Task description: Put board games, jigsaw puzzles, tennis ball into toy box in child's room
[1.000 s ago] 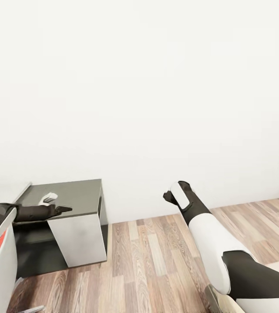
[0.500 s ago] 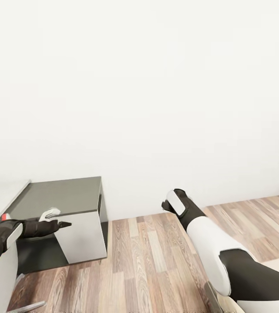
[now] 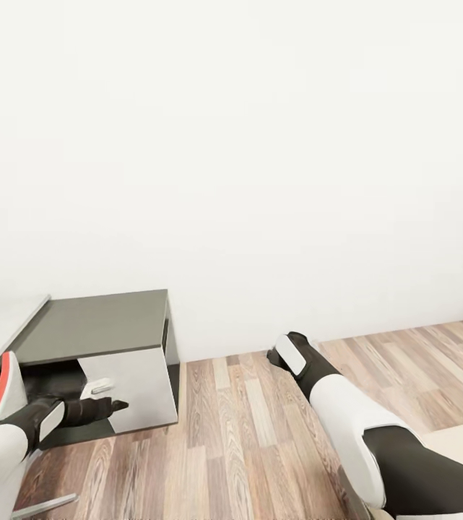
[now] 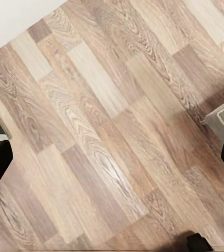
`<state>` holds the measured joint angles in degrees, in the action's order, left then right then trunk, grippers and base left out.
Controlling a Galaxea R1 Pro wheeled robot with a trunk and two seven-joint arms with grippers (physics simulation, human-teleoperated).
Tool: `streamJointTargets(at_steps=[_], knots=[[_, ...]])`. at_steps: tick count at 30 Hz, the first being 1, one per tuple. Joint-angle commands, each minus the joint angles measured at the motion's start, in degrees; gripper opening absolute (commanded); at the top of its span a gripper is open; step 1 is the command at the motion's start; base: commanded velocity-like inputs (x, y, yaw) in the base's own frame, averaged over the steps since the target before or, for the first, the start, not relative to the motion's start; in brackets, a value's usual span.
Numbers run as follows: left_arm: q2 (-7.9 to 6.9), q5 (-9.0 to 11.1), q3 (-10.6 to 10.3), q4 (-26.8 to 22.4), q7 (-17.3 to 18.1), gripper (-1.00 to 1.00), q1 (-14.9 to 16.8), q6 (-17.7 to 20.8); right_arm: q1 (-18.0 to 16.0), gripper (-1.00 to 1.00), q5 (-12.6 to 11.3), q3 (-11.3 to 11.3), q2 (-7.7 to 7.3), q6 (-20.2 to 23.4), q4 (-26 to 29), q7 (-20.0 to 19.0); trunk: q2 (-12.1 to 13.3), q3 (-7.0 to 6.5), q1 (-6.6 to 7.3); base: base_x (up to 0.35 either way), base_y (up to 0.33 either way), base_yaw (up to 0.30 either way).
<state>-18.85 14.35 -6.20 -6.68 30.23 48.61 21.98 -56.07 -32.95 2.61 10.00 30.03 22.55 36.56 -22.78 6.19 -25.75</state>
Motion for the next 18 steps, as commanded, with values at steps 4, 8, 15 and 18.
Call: streamJointTargets(at_steps=[4,8,15,18], knots=[[0.59,0.60,-0.39,0.03,-2.67,1.00,-1.35,-0.78,1.32,1.00,-0.16,0.27,0.00,-0.14,0.05,0.37,-0.14,0.17,-0.04,0.000,0.000,0.000],[1.32,0.59,-0.39,0.13,-6.01,1.00,-3.26,-3.44,3.45,1.00,-0.11,0.68,0.00,-0.28,0.04,0.36,-0.14,0.18,-0.04,0.000,0.000,0.000],[3.73,0.59,-0.39,0.17,-14.67,1.00,-8.24,-8.76,9.57,1.00,-0.14,8.03,0.00,-2.43,0.00,0.30,-0.14,0.19,-0.04,0.000,0.000,0.000],[4.71,0.40,-0.44,0.18,-19.04,1.00,-10.97,-11.74,12.85,1.00,-0.23,12.26,0.00,-6.19,-0.24,0.34,-0.14,0.19,-0.04,0.000,0.000,0.000]])
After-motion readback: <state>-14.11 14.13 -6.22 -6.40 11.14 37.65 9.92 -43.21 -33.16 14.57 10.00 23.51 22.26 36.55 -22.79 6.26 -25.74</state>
